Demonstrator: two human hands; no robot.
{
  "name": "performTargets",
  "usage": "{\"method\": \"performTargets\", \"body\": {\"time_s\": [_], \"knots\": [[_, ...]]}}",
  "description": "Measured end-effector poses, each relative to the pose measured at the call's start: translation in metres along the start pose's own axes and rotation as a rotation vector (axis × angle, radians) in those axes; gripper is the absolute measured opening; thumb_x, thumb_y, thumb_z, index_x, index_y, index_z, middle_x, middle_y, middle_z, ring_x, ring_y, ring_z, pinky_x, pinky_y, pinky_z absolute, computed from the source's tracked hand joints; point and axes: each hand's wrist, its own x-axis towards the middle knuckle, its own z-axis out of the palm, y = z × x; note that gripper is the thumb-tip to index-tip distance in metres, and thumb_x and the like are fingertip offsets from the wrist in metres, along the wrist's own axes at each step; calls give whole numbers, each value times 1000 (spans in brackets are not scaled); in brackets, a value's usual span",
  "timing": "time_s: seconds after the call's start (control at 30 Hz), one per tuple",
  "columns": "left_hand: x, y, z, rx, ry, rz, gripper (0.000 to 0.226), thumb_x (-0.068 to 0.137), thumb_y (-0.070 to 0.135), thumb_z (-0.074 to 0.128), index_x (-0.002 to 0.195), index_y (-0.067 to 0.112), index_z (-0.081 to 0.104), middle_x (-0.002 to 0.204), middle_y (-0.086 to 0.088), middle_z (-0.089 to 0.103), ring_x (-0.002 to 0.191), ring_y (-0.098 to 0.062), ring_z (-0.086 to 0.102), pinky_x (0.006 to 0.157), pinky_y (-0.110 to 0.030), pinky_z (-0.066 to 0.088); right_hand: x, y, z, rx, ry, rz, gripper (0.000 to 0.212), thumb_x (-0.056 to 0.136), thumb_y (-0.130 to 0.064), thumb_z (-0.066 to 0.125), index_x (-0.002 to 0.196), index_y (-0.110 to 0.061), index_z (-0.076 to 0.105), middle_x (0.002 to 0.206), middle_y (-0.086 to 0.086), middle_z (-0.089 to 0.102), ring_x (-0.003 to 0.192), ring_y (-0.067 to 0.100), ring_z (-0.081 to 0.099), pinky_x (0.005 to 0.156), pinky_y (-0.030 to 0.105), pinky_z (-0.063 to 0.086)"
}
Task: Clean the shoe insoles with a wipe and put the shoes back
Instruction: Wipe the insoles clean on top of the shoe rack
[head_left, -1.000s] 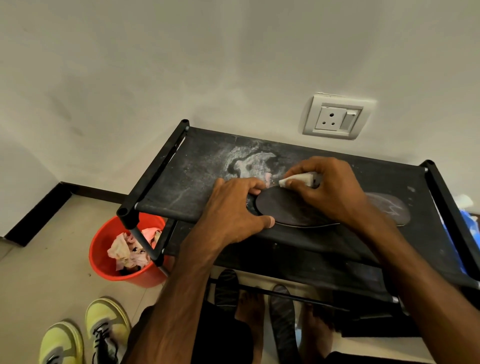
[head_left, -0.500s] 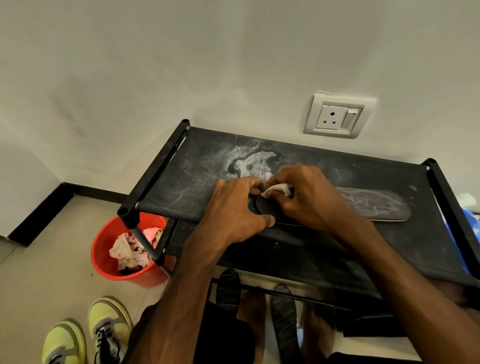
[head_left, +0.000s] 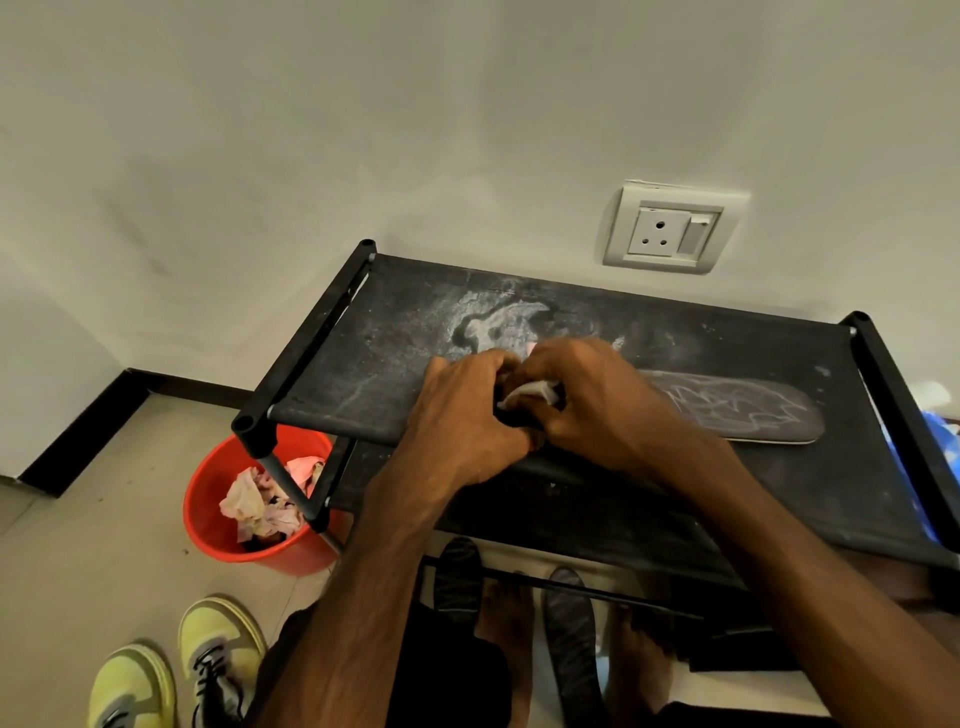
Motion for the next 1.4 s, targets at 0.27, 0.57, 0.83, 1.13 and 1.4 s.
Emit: {"method": "performTargets", "body": {"time_s": [0.27,0.57,0.83,1.13,1.4], "knots": [[0,1,1,-46,21,-1,69,70,36,89,131,30,58,112,20,66,120,-12,50,101,-25,34,-4,14,-8,-48,122,108,16,90,-23,75,104,-26,81,102,-4,76,88,13,68,77,38,59],[-1,4,-1,47,35,26,68,73,40,84,134,36,55,119,19,63,121,-12,45,97,-28,35,-2,1,-8,-12,-88,-18,16,89,-25,76,104,-29,81,91,-3,74,79,12,66,72,40,57],[-3,4,-4,37,16,16,43,78,38,82,118,39,65,116,17,60,114,-12,37,95,-29,41,-12,26,-19,-86,95,195,14,89,-28,75,101,-32,80,98,-7,77,89,16,69,77,41,57],[-4,5,-10,6,-77,2,50,93,4,52,133,32,64,122,-1,61,124,-13,34,91,-29,35,-8,1,-11,-12,-86,-2,18,90,-18,76,105,-27,79,94,-11,72,78,2,62,71,27,56],[-2,7,-6,39,-18,-22,47,92,7,55,121,41,69,126,5,62,121,-14,38,96,-29,37,-14,6,-35,27,-219,81,15,86,-27,80,98,-36,81,96,-16,77,87,0,70,82,37,61]]}}
